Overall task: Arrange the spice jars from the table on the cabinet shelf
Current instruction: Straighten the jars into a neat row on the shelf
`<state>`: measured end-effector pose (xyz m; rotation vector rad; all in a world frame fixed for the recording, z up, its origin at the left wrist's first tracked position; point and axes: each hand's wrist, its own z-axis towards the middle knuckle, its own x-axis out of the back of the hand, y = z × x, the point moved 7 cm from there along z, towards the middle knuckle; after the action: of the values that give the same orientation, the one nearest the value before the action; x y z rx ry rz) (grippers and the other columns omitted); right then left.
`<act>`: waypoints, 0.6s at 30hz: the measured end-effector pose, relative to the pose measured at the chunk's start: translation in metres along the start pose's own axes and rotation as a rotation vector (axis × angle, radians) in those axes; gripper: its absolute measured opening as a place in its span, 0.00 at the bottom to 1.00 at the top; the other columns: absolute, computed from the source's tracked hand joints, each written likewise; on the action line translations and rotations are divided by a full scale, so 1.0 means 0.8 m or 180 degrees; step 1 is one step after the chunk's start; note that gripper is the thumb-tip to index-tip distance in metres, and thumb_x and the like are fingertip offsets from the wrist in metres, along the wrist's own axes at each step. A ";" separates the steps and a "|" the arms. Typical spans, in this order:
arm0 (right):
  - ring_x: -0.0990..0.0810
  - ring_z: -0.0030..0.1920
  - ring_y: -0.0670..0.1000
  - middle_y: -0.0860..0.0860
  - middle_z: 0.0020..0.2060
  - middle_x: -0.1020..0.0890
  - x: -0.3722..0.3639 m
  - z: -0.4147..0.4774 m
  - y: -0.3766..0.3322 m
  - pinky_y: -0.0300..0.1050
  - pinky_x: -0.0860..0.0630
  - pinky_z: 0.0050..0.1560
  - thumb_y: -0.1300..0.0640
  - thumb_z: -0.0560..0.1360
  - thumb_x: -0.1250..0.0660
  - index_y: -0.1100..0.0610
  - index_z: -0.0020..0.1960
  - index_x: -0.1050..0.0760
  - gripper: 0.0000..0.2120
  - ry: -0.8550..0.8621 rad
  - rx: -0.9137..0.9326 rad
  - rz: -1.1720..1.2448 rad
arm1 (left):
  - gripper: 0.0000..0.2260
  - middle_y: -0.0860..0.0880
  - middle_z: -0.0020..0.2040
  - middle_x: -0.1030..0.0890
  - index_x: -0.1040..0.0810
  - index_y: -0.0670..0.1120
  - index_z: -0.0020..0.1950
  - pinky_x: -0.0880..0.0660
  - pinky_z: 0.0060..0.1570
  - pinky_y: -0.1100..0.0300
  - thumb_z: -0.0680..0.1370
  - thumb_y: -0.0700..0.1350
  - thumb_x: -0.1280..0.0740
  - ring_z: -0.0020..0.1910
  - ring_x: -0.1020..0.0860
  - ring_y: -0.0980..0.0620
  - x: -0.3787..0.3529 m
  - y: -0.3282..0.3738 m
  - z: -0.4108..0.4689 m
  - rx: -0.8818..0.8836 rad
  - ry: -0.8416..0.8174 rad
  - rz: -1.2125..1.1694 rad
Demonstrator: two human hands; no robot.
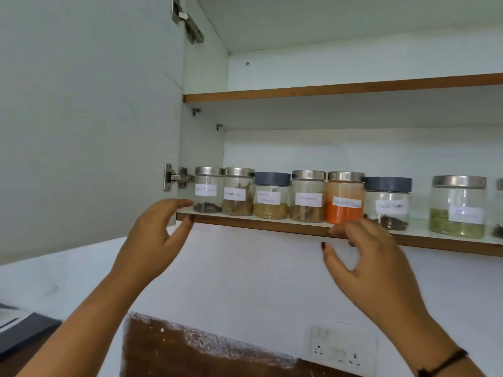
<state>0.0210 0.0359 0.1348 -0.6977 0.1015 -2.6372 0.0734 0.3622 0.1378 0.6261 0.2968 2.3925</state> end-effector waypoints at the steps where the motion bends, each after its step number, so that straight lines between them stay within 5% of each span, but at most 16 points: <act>1: 0.24 0.48 0.46 0.44 0.50 0.22 -0.019 0.002 -0.020 0.38 0.30 0.46 0.45 0.74 0.34 0.49 0.56 0.23 0.14 -0.0070 0.0019 -0.0046 | 0.17 0.55 0.66 0.25 0.26 0.53 0.69 0.24 0.59 0.52 0.80 0.52 0.36 0.56 0.26 0.56 -0.004 -0.009 0.004 -0.0073 -0.0119 0.0056; 7: 0.20 0.56 0.49 0.46 0.58 0.20 -0.095 0.026 -0.105 0.43 0.25 0.54 0.44 0.74 0.32 0.49 0.63 0.24 0.19 -0.0431 0.0282 -0.0442 | 0.23 0.51 0.73 0.28 0.32 0.51 0.74 0.30 0.66 0.53 0.80 0.49 0.33 0.71 0.30 0.50 -0.031 -0.025 0.056 -0.0600 -0.0479 0.0515; 18: 0.27 0.65 0.53 0.51 0.67 0.26 -0.140 0.176 -0.157 0.48 0.28 0.63 0.47 0.78 0.34 0.52 0.73 0.35 0.27 -0.0668 0.0668 -0.0552 | 0.29 0.44 0.70 0.26 0.32 0.46 0.73 0.27 0.60 0.50 0.76 0.57 0.30 0.64 0.25 0.44 -0.049 -0.015 0.188 -0.0462 -0.0995 0.1272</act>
<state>0.1321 0.2008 0.2277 -0.9395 -0.3041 -2.6638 0.1826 0.3546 0.2486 1.0547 -0.1503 2.6037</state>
